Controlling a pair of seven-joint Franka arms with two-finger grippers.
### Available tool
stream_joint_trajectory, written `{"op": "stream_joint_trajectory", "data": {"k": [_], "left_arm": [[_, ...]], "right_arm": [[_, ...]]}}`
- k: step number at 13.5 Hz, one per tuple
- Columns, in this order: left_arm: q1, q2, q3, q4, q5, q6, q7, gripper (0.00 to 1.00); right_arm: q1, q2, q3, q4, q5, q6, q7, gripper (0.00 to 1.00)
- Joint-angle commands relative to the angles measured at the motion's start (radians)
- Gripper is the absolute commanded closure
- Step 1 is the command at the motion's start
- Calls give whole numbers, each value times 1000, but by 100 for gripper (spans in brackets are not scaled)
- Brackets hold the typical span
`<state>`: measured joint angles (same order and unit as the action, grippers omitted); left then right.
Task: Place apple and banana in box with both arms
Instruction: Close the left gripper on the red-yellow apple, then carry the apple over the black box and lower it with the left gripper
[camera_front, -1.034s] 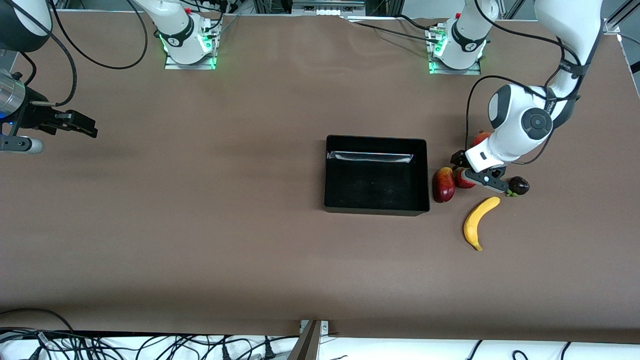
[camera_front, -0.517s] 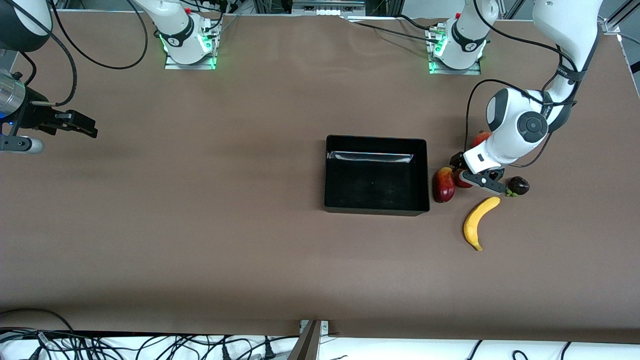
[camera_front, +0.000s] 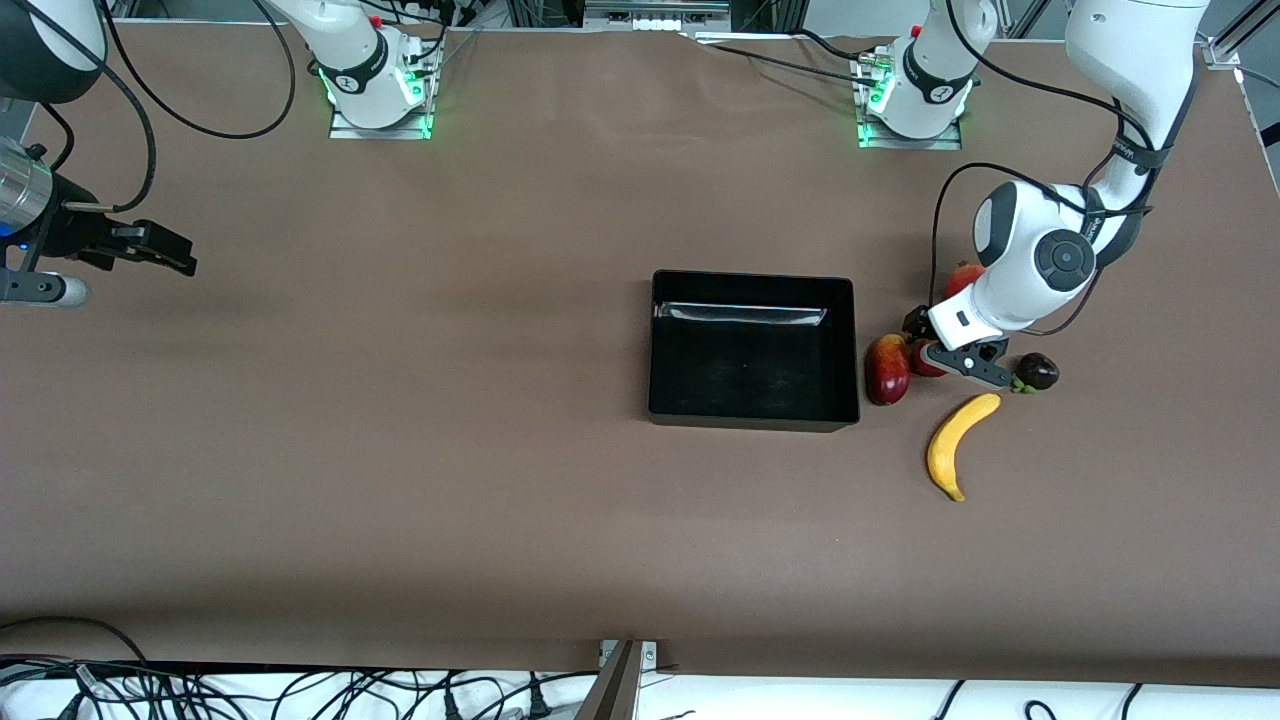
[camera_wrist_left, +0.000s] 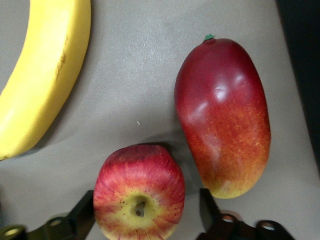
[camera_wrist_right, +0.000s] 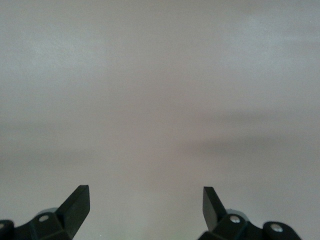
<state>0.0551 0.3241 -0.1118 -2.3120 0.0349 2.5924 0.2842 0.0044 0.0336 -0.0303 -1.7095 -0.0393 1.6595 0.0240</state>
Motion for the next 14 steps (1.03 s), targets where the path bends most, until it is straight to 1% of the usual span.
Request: {"op": "stream_joint_trajectory", "data": {"k": [1, 3, 4, 6, 8, 10, 12, 14], "left_arm": [[2, -22, 7, 12, 20, -1, 7, 100], [2, -89, 6, 26, 17, -18, -5, 100], [-4, -126, 4, 45, 8, -56, -6, 100], [-88, -174, 3, 106, -12, -132, -34, 100], [-176, -188, 1, 164, -67, -179, -115, 100], [-274, -174, 0, 203, -116, -189, -233, 100], [-390, -117, 0, 255, -128, -189, -421, 100], [-504, -16, 0, 345, -128, -187, -610, 100]], "right_arm": [[-8, -11, 20, 7, -14, -4, 1, 0], [-7, -11, 20, 7, -14, -4, 1, 0], [-7, -11, 20, 7, -14, -4, 1, 0], [-7, -11, 20, 7, -14, -4, 1, 0], [-7, -11, 20, 5, -14, -4, 1, 0], [-7, -11, 20, 5, -14, -6, 1, 0], [-7, -11, 20, 5, -14, -6, 1, 0], [-7, -11, 20, 7, -16, -4, 1, 0]]}}
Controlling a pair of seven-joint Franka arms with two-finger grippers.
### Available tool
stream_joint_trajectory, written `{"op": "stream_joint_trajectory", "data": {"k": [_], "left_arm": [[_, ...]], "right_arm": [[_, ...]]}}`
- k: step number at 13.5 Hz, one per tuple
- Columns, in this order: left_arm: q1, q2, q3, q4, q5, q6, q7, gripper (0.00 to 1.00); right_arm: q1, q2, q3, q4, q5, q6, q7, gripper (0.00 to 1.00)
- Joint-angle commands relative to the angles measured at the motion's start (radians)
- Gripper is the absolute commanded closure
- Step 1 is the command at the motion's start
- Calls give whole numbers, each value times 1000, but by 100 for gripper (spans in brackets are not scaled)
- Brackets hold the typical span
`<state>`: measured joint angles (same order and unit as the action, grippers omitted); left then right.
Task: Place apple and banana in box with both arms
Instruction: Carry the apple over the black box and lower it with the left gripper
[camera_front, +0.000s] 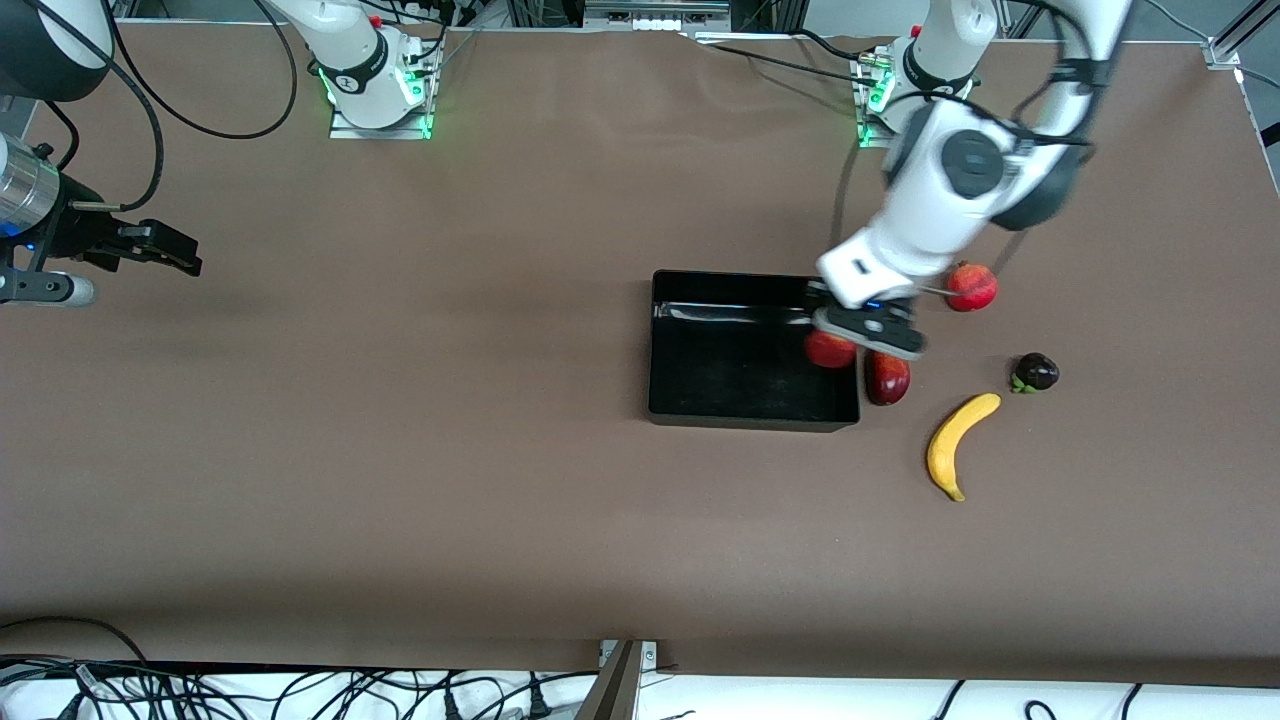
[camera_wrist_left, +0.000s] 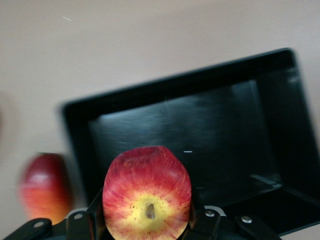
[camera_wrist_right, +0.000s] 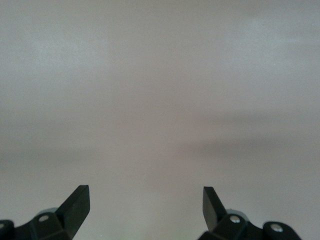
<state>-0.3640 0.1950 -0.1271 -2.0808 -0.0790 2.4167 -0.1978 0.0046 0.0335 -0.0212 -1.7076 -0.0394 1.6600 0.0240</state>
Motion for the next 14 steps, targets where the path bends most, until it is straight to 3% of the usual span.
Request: {"op": "stream_joint_trajectory", "data": {"k": [1, 5, 10, 11, 12, 13, 14], "left_arm": [[-137, 166, 17, 158, -11, -8, -205, 100], [-220, 319, 27, 231, -5, 63, -276, 100], [-260, 385, 44, 231, -13, 97, -278, 97], [-260, 380, 46, 231, -11, 94, -273, 67], [-260, 374, 55, 228, -13, 93, -269, 20], [-259, 363, 58, 222, -13, 94, -268, 0], [-250, 341, 58, 214, -13, 88, -264, 0]], "right_arm": [[-8, -10, 11, 3, -16, -3, 1, 0], [-8, -10, 11, 3, -14, -5, 1, 0], [-8, -10, 11, 3, -16, -5, 1, 0], [-8, -10, 11, 5, -16, -5, 1, 0], [-6, -10, 11, 5, -16, -5, 1, 0], [-6, -10, 11, 5, -16, -3, 1, 0], [-6, -10, 11, 5, -16, -5, 1, 0]]}}
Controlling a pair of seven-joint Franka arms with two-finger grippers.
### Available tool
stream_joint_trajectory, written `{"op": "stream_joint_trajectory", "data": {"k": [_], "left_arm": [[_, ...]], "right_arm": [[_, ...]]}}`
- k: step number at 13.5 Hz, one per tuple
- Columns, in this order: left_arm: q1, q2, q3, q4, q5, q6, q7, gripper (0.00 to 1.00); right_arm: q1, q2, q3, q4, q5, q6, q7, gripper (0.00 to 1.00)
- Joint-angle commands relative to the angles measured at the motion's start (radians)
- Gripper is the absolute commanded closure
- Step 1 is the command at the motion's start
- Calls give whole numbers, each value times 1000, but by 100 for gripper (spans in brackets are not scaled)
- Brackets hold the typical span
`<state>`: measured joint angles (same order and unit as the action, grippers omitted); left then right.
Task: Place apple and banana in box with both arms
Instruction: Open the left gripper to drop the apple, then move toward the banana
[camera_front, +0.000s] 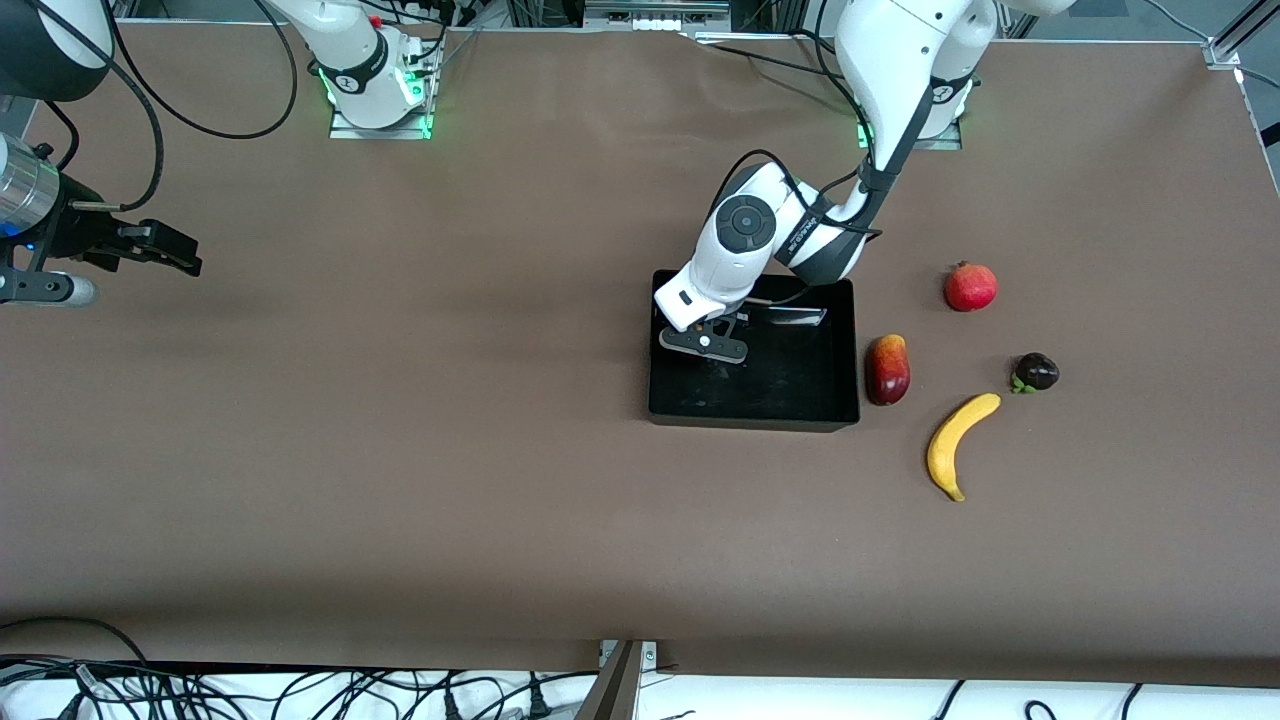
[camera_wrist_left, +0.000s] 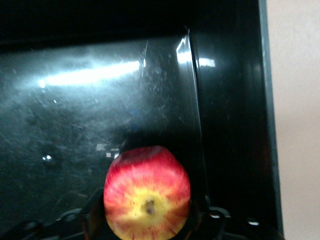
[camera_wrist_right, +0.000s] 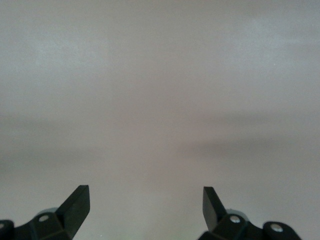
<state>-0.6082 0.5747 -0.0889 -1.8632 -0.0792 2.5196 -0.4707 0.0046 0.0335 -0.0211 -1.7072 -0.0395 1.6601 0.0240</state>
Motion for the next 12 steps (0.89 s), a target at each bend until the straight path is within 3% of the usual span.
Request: {"op": "stream_joint_trajectory", "data": {"k": [1, 4, 6, 9, 12], "left_arm": [[13, -73, 20, -25, -11, -19, 10, 0], [170, -205, 11, -63, -10, -146, 50, 0], [301, -254, 6, -63, -10, -241, 203, 0], [489, -257, 9, -70, -13, -259, 600, 0], [600, -227, 11, -68, -2, -243, 824, 0]], "right_arm": [[-2, -10, 10, 3, -16, -5, 1, 0], [-2, -10, 10, 3, -16, -5, 2, 0], [-2, -12, 10, 3, -14, -6, 2, 0], [-2, -12, 10, 3, -14, -7, 2, 0], [0, -14, 10, 3, -16, -7, 2, 0]]}}
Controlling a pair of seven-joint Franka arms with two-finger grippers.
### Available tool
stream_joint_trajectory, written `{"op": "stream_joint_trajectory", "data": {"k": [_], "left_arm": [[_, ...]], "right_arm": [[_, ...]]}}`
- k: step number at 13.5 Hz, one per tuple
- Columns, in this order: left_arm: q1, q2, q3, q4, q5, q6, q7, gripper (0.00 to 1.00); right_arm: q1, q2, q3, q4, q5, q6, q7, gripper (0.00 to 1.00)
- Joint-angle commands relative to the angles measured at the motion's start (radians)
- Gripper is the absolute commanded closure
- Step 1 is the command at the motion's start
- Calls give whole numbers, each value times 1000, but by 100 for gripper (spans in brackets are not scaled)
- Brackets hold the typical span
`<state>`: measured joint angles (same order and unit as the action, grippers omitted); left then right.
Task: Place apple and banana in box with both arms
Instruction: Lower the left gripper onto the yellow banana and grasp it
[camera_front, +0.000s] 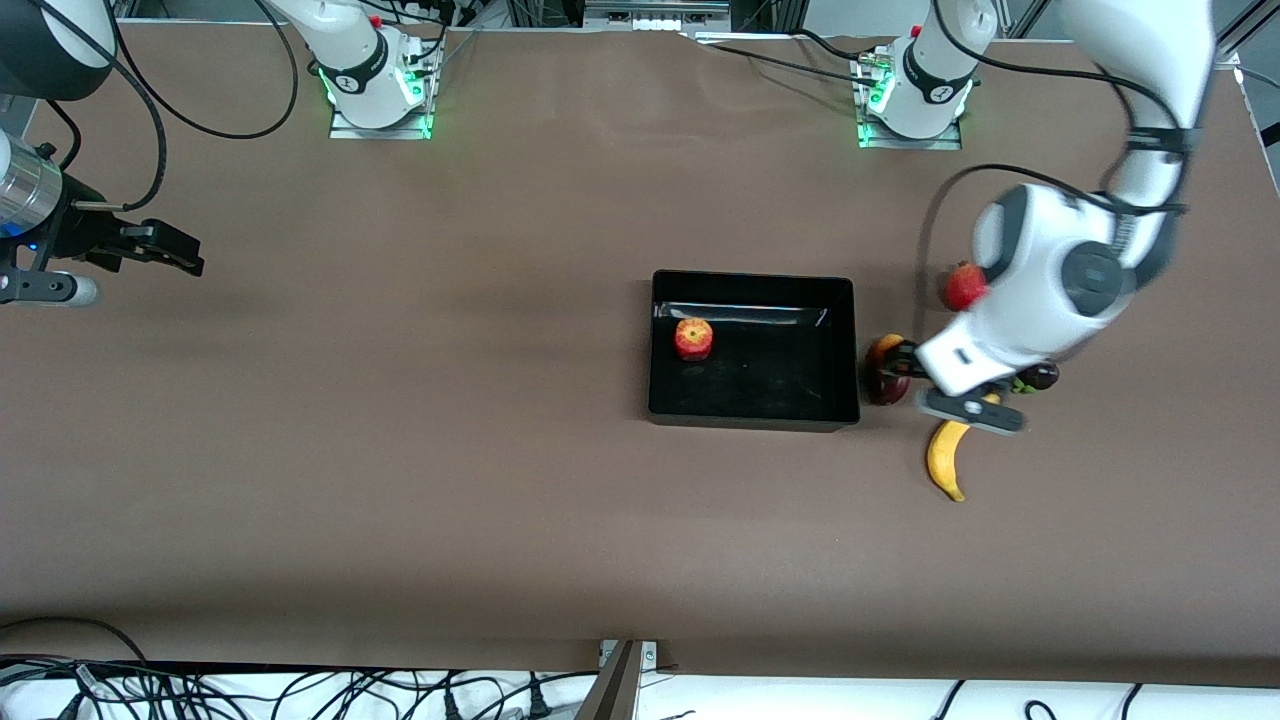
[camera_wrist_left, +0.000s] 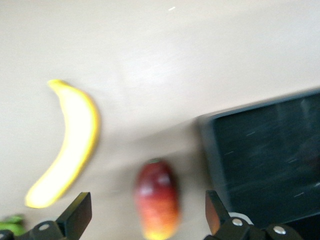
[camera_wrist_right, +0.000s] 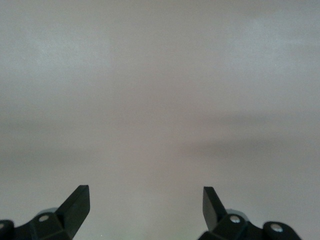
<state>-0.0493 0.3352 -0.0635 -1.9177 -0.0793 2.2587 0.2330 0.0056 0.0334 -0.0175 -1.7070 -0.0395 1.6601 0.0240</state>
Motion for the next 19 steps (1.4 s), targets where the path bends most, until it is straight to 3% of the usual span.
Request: {"op": "stream_joint_trajectory", "data": {"k": [1, 4, 9, 13, 14, 15, 16, 19], "left_arm": [[64, 33, -9, -14, 1, 50, 187, 0], [89, 116, 39, -15, 22, 172, 389, 0], [91, 215, 40, -14, 19, 281, 410, 0], [88, 228, 40, -15, 16, 286, 408, 0], [88, 232, 40, -14, 21, 285, 410, 32], [88, 231, 40, -15, 22, 283, 410, 76], [86, 231, 40, -15, 23, 280, 410, 100], [85, 223, 40, -15, 23, 272, 407, 100]], "right_arm": [[-1, -13, 7, 3, -14, -7, 2, 0], [-1, -13, 7, 3, -14, -13, 1, 0], [-1, -15, 7, 3, -14, -17, -1, 0], [-1, -17, 8, 3, -14, -17, -4, 0], [-1, -17, 8, 3, -14, -17, -3, 0], [-1, -17, 8, 3, -14, -17, -2, 0], [-1, -17, 8, 3, -14, -17, -2, 0], [-1, -17, 8, 3, -14, -16, -2, 0]]}}
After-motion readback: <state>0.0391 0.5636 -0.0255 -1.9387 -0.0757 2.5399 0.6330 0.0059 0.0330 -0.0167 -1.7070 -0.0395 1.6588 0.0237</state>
